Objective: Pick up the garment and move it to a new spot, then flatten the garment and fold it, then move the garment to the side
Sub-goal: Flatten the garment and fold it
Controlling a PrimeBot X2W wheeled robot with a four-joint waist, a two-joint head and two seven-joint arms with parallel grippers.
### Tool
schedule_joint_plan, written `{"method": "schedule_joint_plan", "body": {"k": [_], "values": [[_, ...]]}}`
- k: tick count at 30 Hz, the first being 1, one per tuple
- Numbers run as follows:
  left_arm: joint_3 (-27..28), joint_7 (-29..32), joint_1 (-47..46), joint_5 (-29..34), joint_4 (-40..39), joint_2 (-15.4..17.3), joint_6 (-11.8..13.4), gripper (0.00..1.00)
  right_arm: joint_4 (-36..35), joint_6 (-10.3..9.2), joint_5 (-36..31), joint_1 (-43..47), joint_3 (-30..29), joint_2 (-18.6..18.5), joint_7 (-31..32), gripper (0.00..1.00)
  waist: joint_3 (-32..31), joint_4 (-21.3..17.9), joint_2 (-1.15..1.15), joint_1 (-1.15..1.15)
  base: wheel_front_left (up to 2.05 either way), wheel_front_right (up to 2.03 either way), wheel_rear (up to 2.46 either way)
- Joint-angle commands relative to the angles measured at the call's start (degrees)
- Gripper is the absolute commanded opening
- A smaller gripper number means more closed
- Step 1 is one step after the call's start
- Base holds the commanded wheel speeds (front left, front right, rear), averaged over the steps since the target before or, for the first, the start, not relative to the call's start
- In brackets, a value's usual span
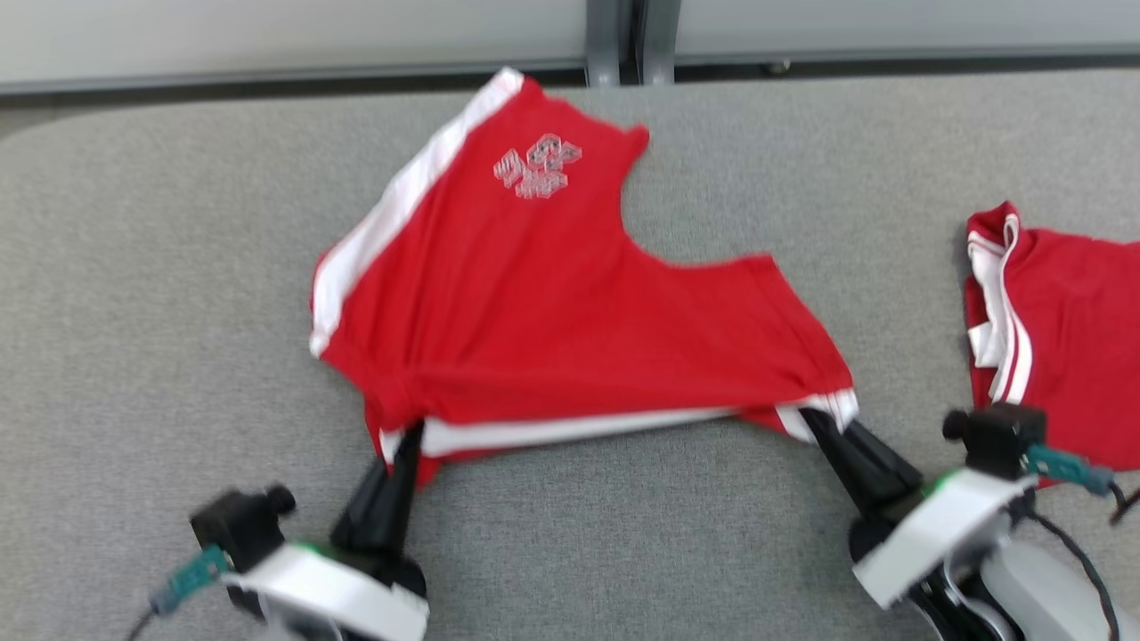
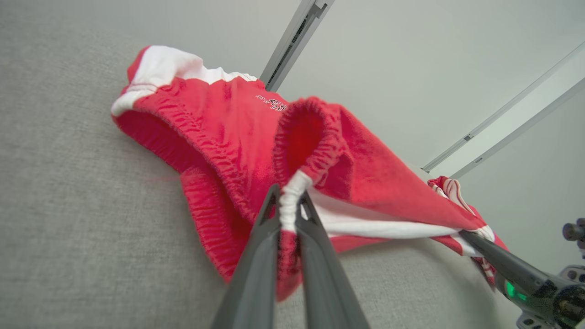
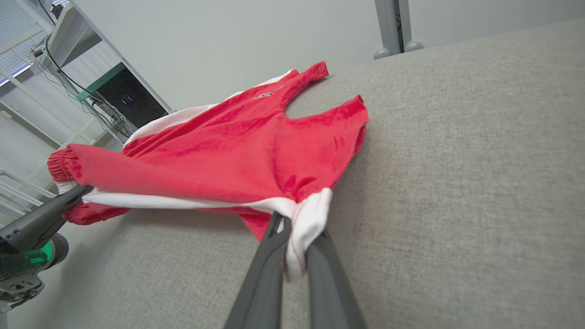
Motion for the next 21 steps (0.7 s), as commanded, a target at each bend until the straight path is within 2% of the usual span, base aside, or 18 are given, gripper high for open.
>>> {"method": "schedule_joint_plan", "body": {"k": [1, 7, 12, 13, 17, 21], "values": [[0.7, -0.3, 3.5, 1.0, -0.6, -0.2, 0.2, 0.00, -1.1, -0.04, 0.7, 3.0, -0.2, -2.3, -0.2, 0.00, -3.6, 0.9, 0.00, 0.00, 0.00, 0.00, 0.00], [-0.8, -0.2, 14.1, 1.1, -2.5, -2.0, 0.6, 0.00, -7.4, -0.04, 1.6, 14.1, -1.9, -7.9, 1.2, 0.00, -8.5, 2.5, 0.00, 0.00, 0.00, 0.00, 0.00], [-2.2, 0.6, 18.6, 0.9, -4.8, -1.3, 1.3, 0.00, -13.5, -0.05, 1.7, 21.3, -5.1, -11.3, 4.2, 0.00, -9.8, 3.6, 0.00, 0.00, 0.00, 0.00, 0.00], [-2.4, 1.1, 19.8, 0.6, -6.3, -1.0, 1.6, 0.00, -16.4, -0.08, 1.2, 23.6, -7.5, -12.3, 6.0, 0.00, -9.9, 4.0, 0.00, 0.00, 0.00, 0.00, 0.00], [-3.0, 2.4, 20.4, 0.1, -7.9, -0.8, 1.8, 0.00, -19.7, -0.08, -0.3, 24.7, -10.5, -12.3, 9.0, 0.00, -9.5, 5.0, 0.00, 0.00, 0.00, 0.00, 0.00], [-3.4, 3.8, 19.0, -1.5, -10.3, -1.7, 1.4, 0.00, -23.4, -0.05, -3.7, 20.3, -12.1, -11.2, 14.4, 0.00, -7.1, 6.6, 0.00, 0.00, 0.00, 0.00, 0.00]]}}
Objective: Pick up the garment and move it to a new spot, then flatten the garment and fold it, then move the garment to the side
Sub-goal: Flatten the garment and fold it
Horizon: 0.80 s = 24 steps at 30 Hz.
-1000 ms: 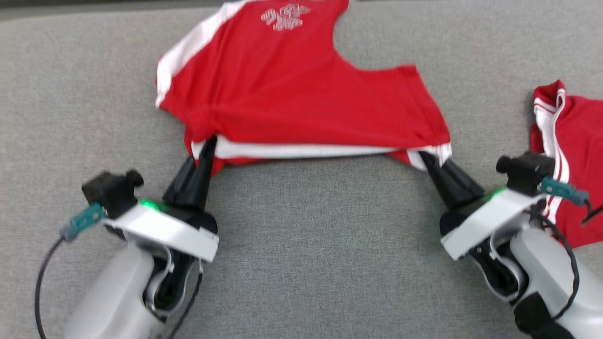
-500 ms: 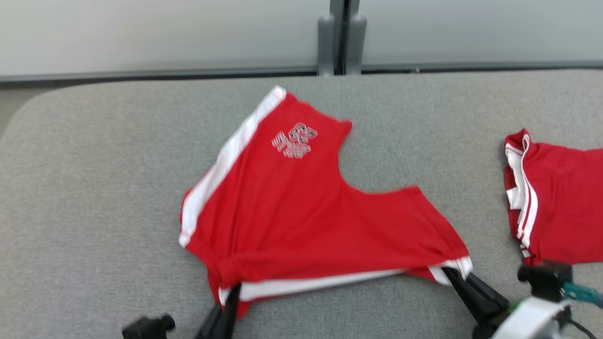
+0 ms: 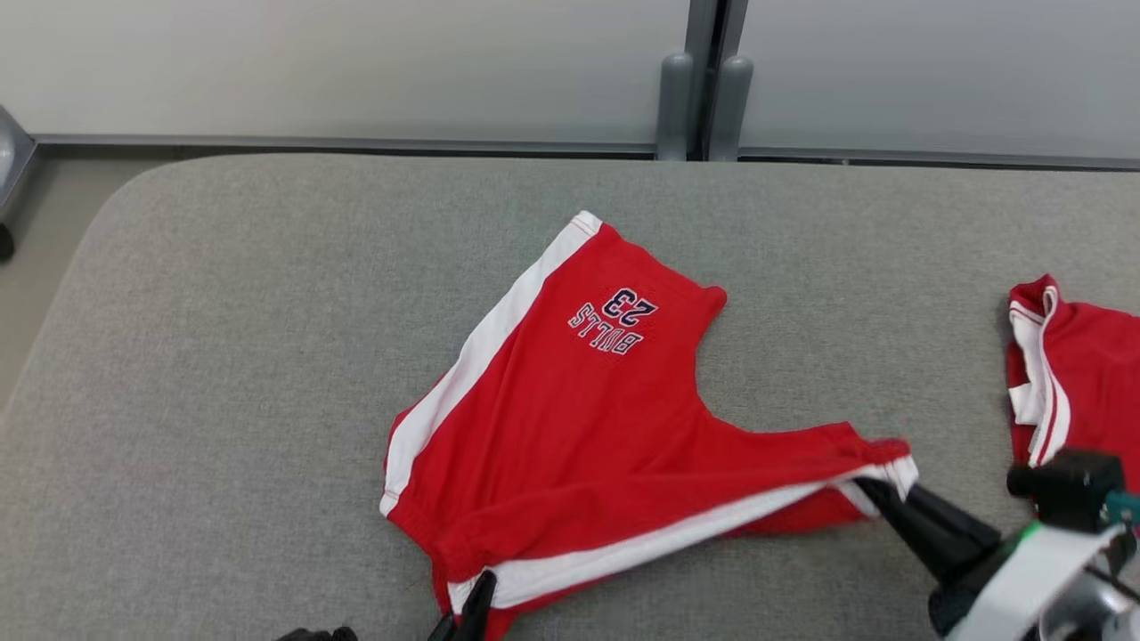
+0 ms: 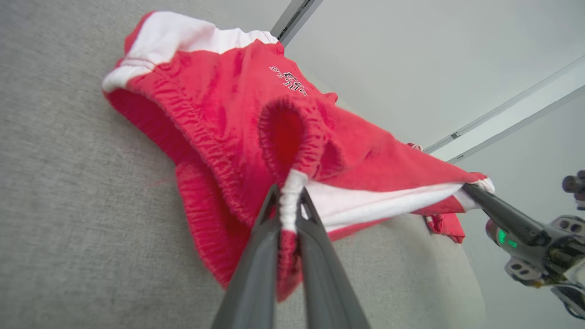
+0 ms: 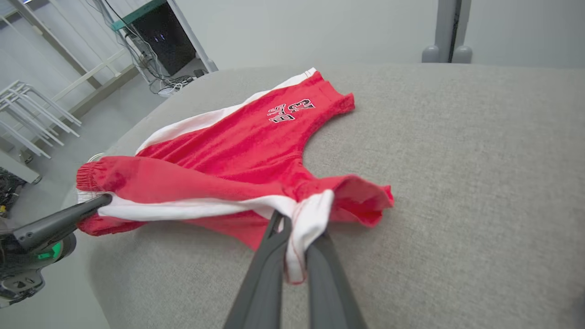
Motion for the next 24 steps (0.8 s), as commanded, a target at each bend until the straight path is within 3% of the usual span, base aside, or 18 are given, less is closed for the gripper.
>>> {"method": "schedule_joint_plan", "body": {"k": [1, 6, 12, 19, 24], "values": [[0.3, 0.3, -1.4, -0.6, -0.9, -0.1, -0.1, 0.00, -0.7, -0.05, -0.5, -2.8, -0.7, 0.2, 1.3, 0.00, 2.1, 1.4, 0.00, 0.00, 0.00, 0.00, 0.00], [0.8, 2.6, -5.1, -2.0, -4.8, -0.9, 1.0, 0.00, -0.7, -0.04, -2.3, -14.4, 0.2, 0.8, 9.9, 0.00, 6.6, 5.9, 0.00, 0.00, 0.00, 0.00, 0.00], [0.8, 5.4, -7.2, -2.3, -10.9, -1.5, 3.9, 0.00, 6.1, -0.04, -2.7, -28.9, 3.3, -0.4, 18.4, 0.00, 9.8, 11.4, 0.00, 0.00, 0.00, 0.00, 0.00], [-0.4, 8.5, -12.2, -5.0, -11.2, -4.7, 4.7, 0.00, 13.6, -0.04, -2.2, -40.3, 8.0, -0.9, 22.9, 0.00, 13.0, 17.1, 0.00, 0.00, 0.00, 0.00, 0.00], [-2.0, 10.3, -16.3, -7.8, -8.6, -7.1, 5.6, 0.00, 18.9, -0.04, -2.3, -46.6, 12.3, -0.6, 23.8, 0.00, 14.4, 18.4, 0.00, 0.00, 0.00, 0.00, 0.00]]}}
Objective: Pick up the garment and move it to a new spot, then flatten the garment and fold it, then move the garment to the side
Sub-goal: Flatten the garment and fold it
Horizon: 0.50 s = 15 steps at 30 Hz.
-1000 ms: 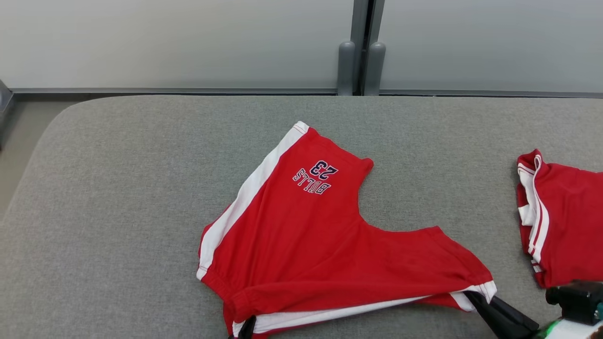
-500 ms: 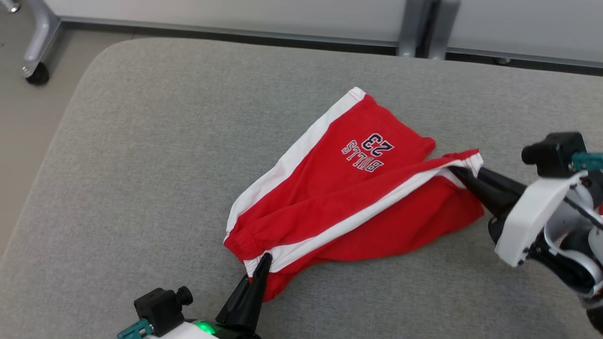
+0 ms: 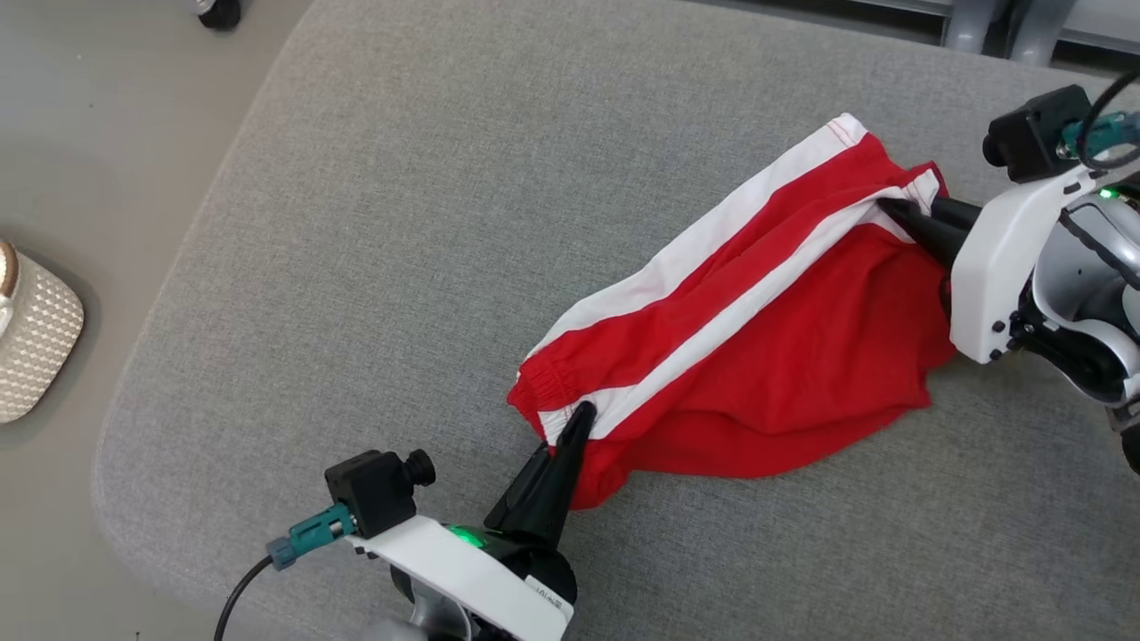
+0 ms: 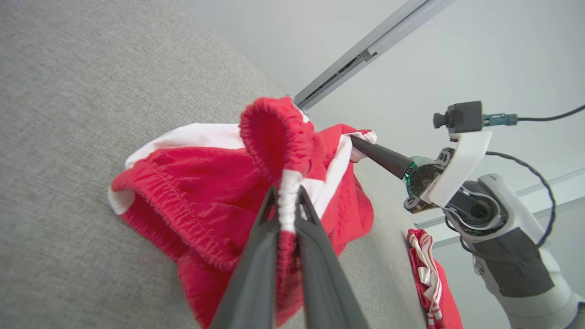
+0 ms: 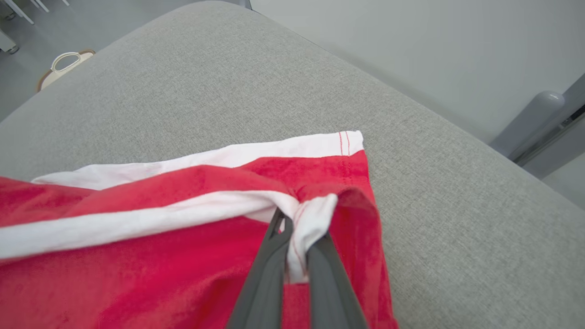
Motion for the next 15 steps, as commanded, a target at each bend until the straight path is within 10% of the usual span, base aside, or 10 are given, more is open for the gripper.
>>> {"method": "schedule_joint_plan", "body": {"k": [1, 9, 15], "values": [[-0.1, 0.3, -0.8, -0.4, 0.1, 0.0, 0.5, 0.00, 0.8, -0.01, -0.1, -1.5, 0.6, -0.1, -0.6, 0.00, 0.7, 0.6, 0.00, 0.00, 0.00, 0.00, 0.00], [-0.2, 0.4, -0.7, -1.9, -0.2, -0.4, 1.9, 0.00, 5.5, -0.01, 0.2, -7.0, 6.7, -0.3, -2.1, 0.00, 1.1, 1.4, 0.00, 0.00, 0.00, 0.00, 0.00], [-0.5, -0.1, -1.5, -2.2, 0.8, -0.6, 2.8, 0.64, 8.5, -0.01, 0.4, -9.4, 9.9, 0.0, -3.7, 0.00, 1.2, 1.7, 0.00, 0.00, 0.00, 0.00, 0.00]]}}
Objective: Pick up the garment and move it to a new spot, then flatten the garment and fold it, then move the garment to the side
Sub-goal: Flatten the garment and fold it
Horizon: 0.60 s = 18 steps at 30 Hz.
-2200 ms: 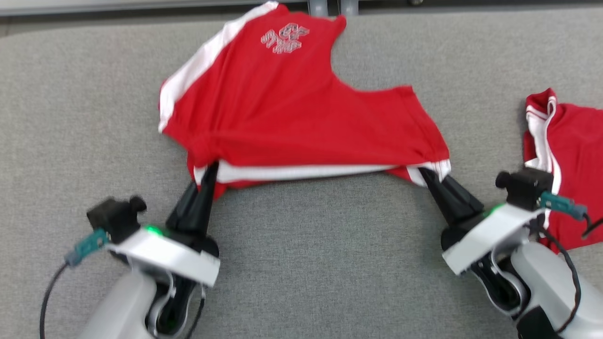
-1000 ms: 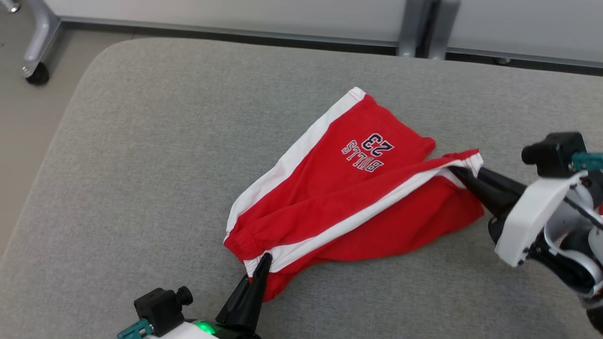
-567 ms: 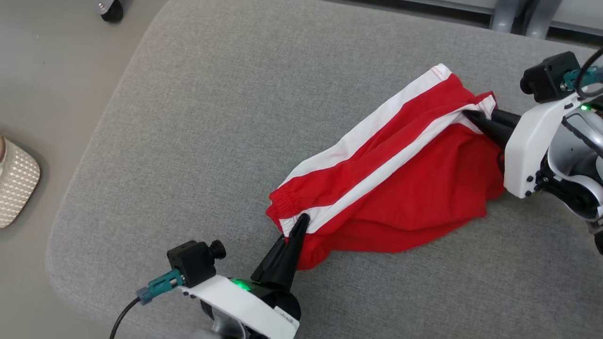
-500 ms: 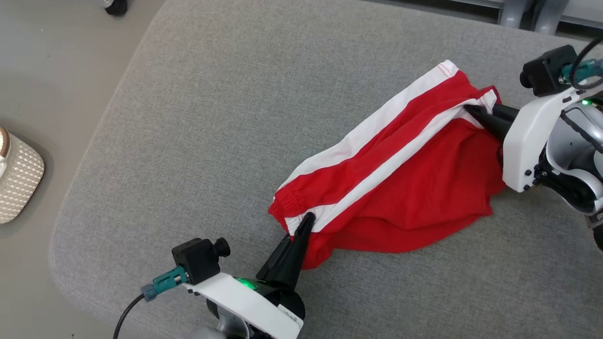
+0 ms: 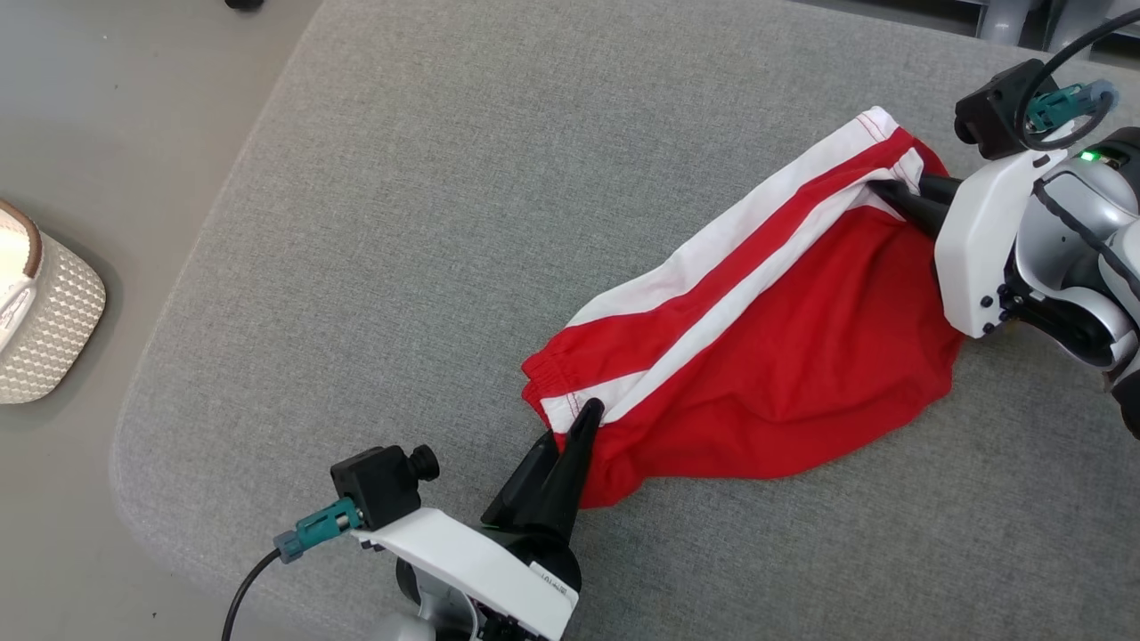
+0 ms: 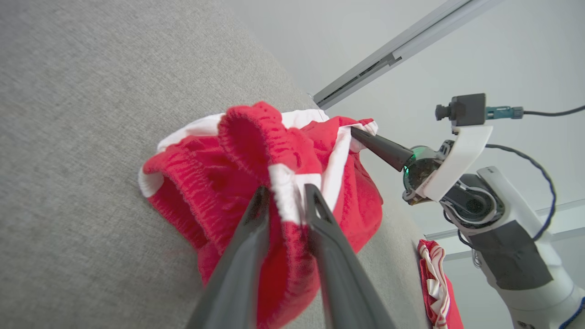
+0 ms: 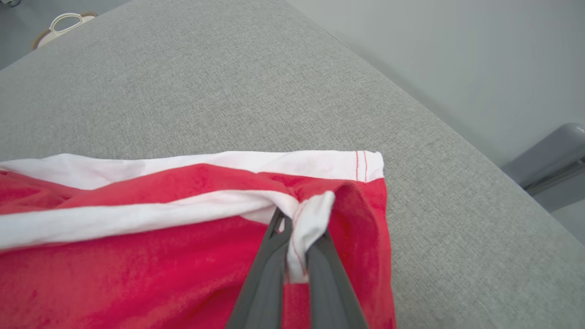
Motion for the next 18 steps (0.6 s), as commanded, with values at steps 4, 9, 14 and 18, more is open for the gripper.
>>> {"method": "schedule_joint_plan", "body": {"k": [4, 9, 14, 18], "values": [[-0.1, -1.0, -1.5, 0.6, 0.9, 0.1, 0.8, 1.00, 2.0, -0.01, -0.3, -1.7, 1.8, 0.2, -2.7, 0.12, 0.0, 0.2, 0.00, 0.00, 0.00, 0.00, 0.00], [-0.5, -1.6, -1.3, 0.8, 1.7, 0.0, 1.3, 1.00, 4.7, -0.01, -1.8, -2.9, 3.5, 0.7, -8.5, 1.00, -0.1, 0.4, 0.00, 0.00, 0.00, 0.00, 0.00], [-0.8, -1.3, -0.1, 0.6, 2.1, 0.4, 1.7, 1.00, 7.7, -0.01, -2.8, -4.1, 4.3, 1.5, -13.9, 1.00, -0.5, 0.1, 0.00, 0.00, 0.00, 0.00, 0.00], [-0.5, -1.6, 1.1, 1.2, 2.5, 1.3, 2.7, 1.00, 10.1, -0.01, -2.9, -4.6, 4.7, 2.2, -18.0, 1.00, -1.5, -0.4, 0.00, 0.00, 0.00, 0.00, 0.00]]}}
